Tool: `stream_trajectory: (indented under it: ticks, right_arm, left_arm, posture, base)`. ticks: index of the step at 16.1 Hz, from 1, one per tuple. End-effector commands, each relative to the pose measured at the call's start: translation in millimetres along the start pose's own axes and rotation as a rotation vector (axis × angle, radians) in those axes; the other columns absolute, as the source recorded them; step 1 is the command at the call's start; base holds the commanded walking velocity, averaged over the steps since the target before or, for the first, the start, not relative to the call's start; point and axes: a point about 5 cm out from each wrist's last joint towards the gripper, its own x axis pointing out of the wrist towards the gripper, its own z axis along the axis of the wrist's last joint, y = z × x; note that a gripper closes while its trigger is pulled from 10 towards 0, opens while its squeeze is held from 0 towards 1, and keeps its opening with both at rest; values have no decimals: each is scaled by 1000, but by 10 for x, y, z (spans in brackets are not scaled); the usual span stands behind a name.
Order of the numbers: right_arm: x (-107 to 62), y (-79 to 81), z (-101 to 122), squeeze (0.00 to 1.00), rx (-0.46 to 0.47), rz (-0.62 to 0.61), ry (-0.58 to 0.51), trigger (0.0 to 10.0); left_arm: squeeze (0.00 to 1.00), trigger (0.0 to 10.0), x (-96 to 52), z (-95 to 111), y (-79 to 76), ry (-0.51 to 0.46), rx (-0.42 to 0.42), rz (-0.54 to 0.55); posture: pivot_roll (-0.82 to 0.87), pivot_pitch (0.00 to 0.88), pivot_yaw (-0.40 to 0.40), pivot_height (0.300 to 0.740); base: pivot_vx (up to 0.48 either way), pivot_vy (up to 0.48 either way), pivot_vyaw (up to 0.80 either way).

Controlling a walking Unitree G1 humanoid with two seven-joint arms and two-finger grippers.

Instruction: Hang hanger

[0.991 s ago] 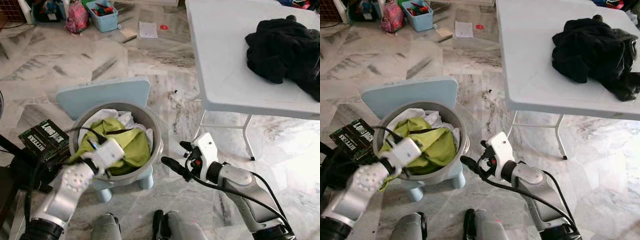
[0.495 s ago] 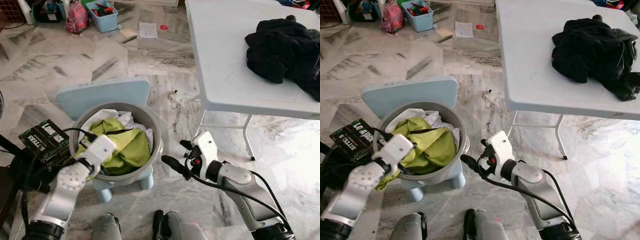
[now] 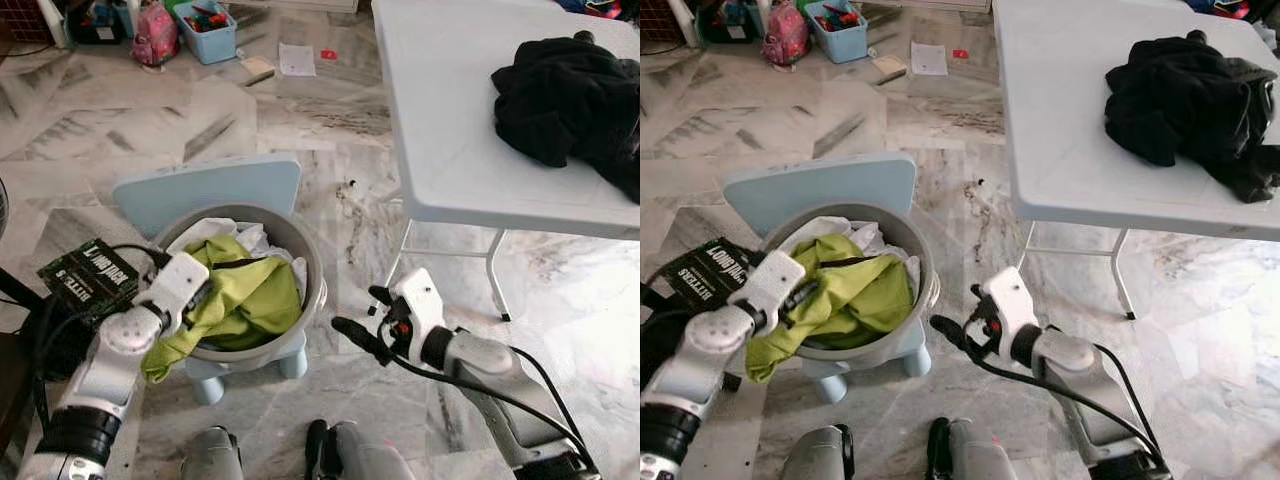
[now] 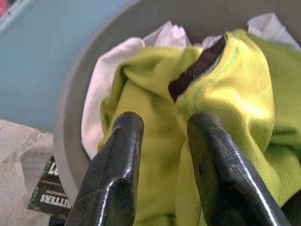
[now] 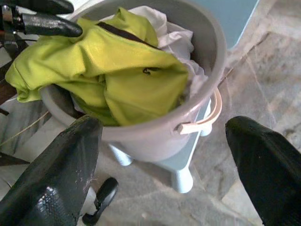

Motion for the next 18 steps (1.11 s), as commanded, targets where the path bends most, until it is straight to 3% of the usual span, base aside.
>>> stream_trajectory:
  ticks: [1, 6, 15, 16, 17, 18]
  right_arm:
    - [-54, -13, 31, 0, -17, -8, -3, 10000]
    - [-72, -35, 47, 0, -37, -18, 2, 10000]
    - [-116, -45, 20, 0, -39, -19, 24, 10000]
    - [-107, -29, 18, 0, -38, -16, 25, 10000]
    - [-100, -19, 21, 0, -37, -13, 24, 10000]
    - [-97, -17, 22, 0, -38, -12, 23, 10000]
  left_arm:
    - [1000, 10000, 12, -72, -33, 31, -24, -22]
    - [1000, 10000, 82, -67, -107, 54, -154, -125]
    - [1000, 10000, 173, -120, -228, 135, -150, -276]
    - [0, 10000, 188, -136, -236, 139, -159, -279]
    - [0, 6980, 195, -140, -243, 135, -177, -288]
    - [0, 0, 202, -137, -241, 130, -176, -289]
  posture:
    - [-80, 152, -119, 740]
    - [-90, 154, -118, 740]
    - [-105, 149, -111, 740]
    - [-105, 149, -111, 740]
    - [-105, 149, -111, 740]
    - [-105, 149, -111, 740]
  base:
    - [0, 0, 0]
    - [0, 0, 0]
    - [0, 0, 0]
    - [0, 0, 0]
    - [0, 0, 0]
    - [0, 0, 0]
